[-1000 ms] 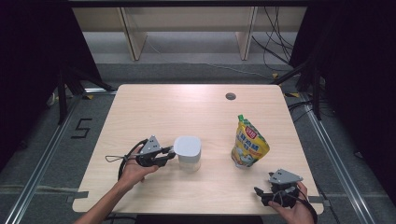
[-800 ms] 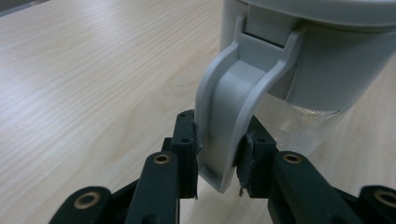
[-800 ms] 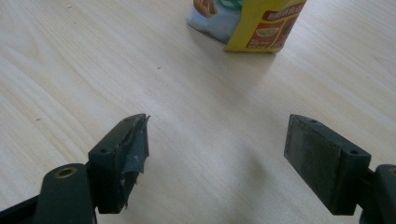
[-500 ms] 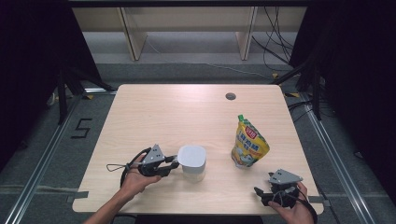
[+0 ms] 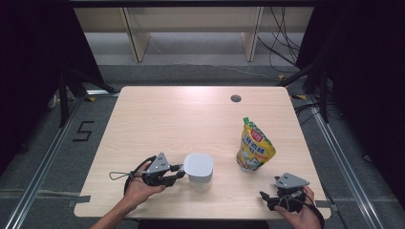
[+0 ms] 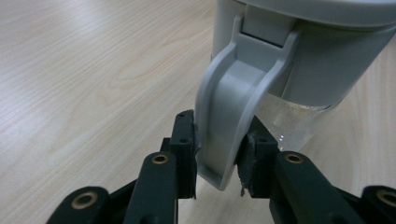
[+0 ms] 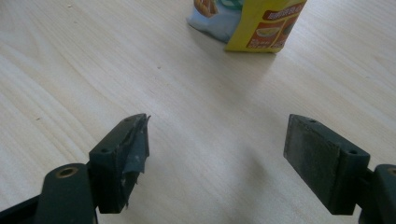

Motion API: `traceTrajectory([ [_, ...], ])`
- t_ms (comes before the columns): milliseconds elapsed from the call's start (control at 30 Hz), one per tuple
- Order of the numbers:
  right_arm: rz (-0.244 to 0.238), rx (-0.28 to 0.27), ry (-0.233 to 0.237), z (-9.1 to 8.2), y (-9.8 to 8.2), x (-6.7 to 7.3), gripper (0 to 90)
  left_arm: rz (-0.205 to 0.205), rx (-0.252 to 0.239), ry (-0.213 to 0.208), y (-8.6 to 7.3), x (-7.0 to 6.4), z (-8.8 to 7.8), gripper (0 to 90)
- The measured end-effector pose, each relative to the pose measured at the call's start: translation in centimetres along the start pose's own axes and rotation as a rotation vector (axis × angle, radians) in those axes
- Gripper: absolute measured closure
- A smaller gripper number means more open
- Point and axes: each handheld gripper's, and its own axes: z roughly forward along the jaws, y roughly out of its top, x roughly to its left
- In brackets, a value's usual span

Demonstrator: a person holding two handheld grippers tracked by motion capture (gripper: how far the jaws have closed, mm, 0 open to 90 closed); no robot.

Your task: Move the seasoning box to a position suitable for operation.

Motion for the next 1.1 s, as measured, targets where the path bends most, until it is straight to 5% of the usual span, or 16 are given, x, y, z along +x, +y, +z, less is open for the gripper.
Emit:
traceTrajectory([
  [200, 0.010, 0.002, 0.001, 0.0, 0.0, 0.1, 23.1, -0.045, 0.010, -0.011, -0.1, -0.3, -0.2, 67.6],
  [400, 0.023, 0.004, 0.001, 0.0, 0.0, 0.2, 23.1, -0.016, 0.020, -0.006, -0.1, -0.8, -0.3, 67.6],
  [433, -0.007, -0.001, -0.002, 0.1, 0.0, 0.0, 23.2, -0.031, 0.006, -0.015, -0.1, -1.0, -0.1, 67.6],
  [800, -0.029, -0.007, 0.008, 0.1, 0.1, -0.1, 23.2, -0.004, 0.006, -0.039, 0.2, -1.3, 0.2, 67.5],
  [900, -0.019, -0.006, 0.007, 0.0, 0.1, 0.0, 23.1, -0.041, -0.004, -0.059, 0.2, -1.1, 0.2, 58.7],
  [1033, -0.008, -0.009, 0.003, 0.0, 0.0, -0.1, 23.2, 0.012, -0.005, -0.031, 0.9, -1.4, -0.4, 46.1],
  [1100, 0.007, -0.011, 0.006, 0.0, 0.0, -0.1, 23.1, 0.006, 0.000, -0.031, 1.2, -1.5, -0.7, 39.8],
])
